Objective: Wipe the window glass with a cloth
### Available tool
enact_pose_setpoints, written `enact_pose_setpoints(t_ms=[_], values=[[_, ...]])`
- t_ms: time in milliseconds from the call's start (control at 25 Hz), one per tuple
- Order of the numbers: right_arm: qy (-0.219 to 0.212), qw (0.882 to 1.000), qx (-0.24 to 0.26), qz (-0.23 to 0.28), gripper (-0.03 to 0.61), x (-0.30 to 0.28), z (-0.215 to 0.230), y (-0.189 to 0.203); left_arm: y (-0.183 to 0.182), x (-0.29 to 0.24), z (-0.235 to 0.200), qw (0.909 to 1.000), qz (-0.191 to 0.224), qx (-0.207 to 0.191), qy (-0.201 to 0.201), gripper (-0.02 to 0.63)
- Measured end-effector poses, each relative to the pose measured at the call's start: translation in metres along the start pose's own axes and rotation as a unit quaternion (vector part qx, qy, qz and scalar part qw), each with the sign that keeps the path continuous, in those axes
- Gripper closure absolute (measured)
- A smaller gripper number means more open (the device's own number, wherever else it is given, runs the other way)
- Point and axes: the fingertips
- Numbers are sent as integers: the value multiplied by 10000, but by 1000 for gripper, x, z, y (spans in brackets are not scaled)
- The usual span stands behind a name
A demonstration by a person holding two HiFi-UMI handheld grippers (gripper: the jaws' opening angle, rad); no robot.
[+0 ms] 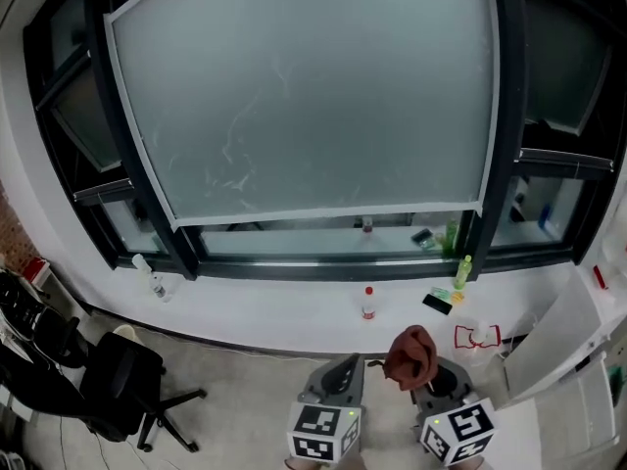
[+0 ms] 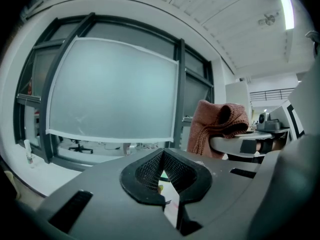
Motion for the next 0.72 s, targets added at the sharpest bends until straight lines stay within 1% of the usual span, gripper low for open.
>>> enact_pose_setpoints(t_ms=[320, 440, 720], values=[[103, 9999, 94, -29, 531, -86, 51, -24, -34, -86, -44, 9999, 47, -93, 72, 609], [115, 9998, 129, -67, 531, -118, 63, -34, -47, -112, -66, 9999, 49, -107, 91, 609], [178, 9997, 154, 41, 531, -189, 95, -50, -70, -174, -110, 9995, 71, -242, 173, 609]])
Point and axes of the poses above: the fingertips, and each gripper's own axes: x backward along the fingers, z to its right, y out of its underside, and after that the axes turned 7 degrees about -y, right-handed
